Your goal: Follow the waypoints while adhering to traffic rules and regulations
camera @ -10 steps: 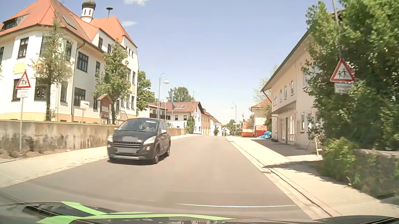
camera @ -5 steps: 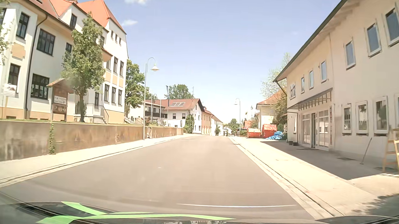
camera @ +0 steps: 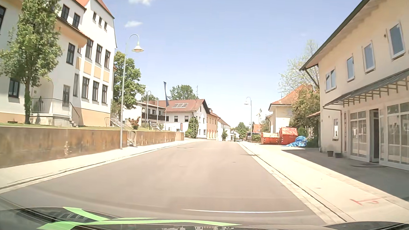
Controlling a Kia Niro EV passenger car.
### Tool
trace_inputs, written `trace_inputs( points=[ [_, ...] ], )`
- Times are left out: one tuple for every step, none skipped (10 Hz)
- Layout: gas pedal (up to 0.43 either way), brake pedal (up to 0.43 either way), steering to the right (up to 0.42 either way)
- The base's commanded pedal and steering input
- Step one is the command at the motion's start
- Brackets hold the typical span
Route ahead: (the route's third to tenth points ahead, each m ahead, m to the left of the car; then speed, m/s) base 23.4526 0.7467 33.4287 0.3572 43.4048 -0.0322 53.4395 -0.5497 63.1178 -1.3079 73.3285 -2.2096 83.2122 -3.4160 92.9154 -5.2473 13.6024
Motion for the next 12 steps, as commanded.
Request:
trace_inputs(
  points=[
    [0.130,0.000,-0.003],
    [0.130,0.000,0.000],
    [0.130,0.000,0.002],
    [0.118,0.000,0.003],
    [0.028,0.000,0.003],
    [0.000,0.000,0.002],
    [0.000,0.000,0.003],
    [0.000,0.000,0.002],
    [0.000,0.000,0.003],
    [0.000,0.000,0.002],
    [0.000,0.000,0.003],
    [0.000,0.000,0.003]
  ],
)
